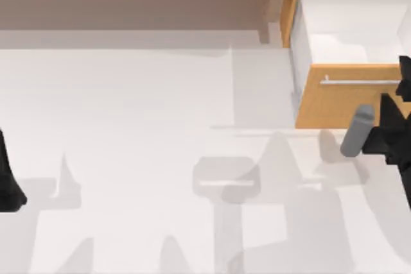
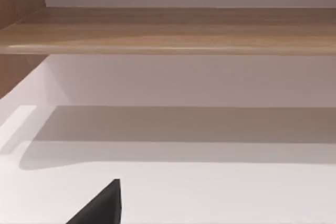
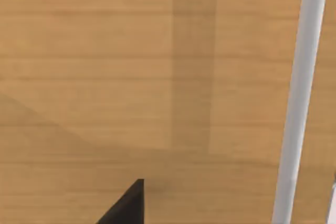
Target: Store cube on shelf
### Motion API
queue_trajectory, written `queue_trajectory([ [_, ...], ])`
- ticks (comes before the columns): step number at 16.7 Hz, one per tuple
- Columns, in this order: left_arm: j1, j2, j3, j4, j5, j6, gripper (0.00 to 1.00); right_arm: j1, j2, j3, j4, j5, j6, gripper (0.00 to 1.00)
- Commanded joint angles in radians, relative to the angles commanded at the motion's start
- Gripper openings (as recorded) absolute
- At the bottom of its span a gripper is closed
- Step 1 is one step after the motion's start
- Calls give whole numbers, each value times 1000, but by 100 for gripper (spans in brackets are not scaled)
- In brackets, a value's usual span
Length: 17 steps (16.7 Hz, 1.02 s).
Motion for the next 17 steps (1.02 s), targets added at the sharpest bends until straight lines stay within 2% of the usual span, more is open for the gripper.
queue_trajectory([
  [9,0,0,0,0,0,0,100,0,0,0,0,0,0,2],
  [17,0,0,0,0,0,0,100,0,0,0,0,0,0,0],
])
